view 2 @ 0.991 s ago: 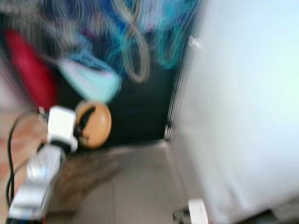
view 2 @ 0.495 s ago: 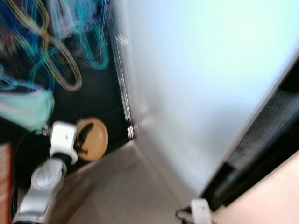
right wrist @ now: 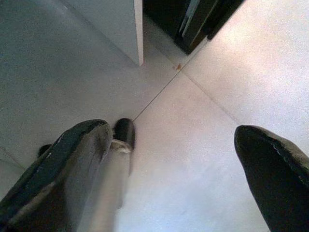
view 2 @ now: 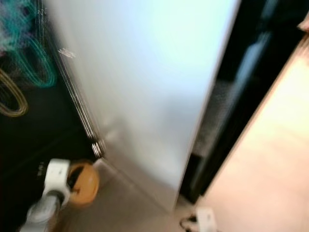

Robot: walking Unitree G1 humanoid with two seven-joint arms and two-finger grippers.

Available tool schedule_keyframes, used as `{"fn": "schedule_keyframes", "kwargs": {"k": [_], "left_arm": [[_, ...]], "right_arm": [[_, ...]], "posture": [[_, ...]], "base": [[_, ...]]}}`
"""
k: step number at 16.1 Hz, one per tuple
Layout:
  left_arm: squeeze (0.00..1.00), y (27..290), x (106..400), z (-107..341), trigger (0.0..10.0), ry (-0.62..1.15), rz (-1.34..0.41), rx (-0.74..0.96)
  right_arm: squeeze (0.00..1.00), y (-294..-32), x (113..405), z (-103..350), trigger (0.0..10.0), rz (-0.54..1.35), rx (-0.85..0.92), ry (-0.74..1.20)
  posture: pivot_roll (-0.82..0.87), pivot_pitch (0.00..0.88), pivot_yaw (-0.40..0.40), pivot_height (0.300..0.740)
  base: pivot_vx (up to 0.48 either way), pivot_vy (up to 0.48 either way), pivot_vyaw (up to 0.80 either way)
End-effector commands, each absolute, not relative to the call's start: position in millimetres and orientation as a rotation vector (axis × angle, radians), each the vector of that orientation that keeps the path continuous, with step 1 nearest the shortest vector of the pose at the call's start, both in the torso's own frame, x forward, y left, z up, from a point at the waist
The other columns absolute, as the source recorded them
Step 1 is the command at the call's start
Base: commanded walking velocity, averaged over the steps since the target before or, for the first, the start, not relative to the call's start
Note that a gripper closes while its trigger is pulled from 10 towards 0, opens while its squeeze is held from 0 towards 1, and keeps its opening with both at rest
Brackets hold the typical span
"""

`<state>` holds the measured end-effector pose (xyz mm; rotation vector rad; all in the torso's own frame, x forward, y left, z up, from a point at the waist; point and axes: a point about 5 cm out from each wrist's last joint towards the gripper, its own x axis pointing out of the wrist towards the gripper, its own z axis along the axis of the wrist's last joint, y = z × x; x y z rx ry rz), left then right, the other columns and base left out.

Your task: Restocking fridge

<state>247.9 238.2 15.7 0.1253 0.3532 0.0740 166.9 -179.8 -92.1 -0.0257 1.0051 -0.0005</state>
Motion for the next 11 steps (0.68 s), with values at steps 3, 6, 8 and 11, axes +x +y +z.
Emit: {"fn": "schedule_keyframes", "kwargs": {"k": [3,6,8,11], "left_arm": [[0.0,241,226,-22,10.0,0.53,0.12,0.045],[0.0,237,207,-51,10.0,0.698,0.185,-0.099],[0.0,237,198,-60,10.0,0.762,0.199,-0.102],[0.0,238,191,-66,10.0,0.809,0.224,-0.107]], "right_arm": [[0.0,-179,160,-95,10.0,-0.015,-0.023,1.011],[0.0,-180,159,-95,10.0,-0.024,-0.028,1.004],[0.0,-180,158,-95,10.0,-0.035,-0.029,0.999],[0.0,-183,160,-93,10.0,-0.098,-0.029,0.955]], "posture": [[0.05,0.027,0.044,0.74],[0.05,0.018,0.038,0.74],[0.04,0.019,0.039,0.74],[0.03,0.039,0.035,0.74]], "base": [[0.0,0.0,-0.56],[0.0,0.0,0.0],[0.0,0.0,0.0],[0.0,0.0,0.0]]}}
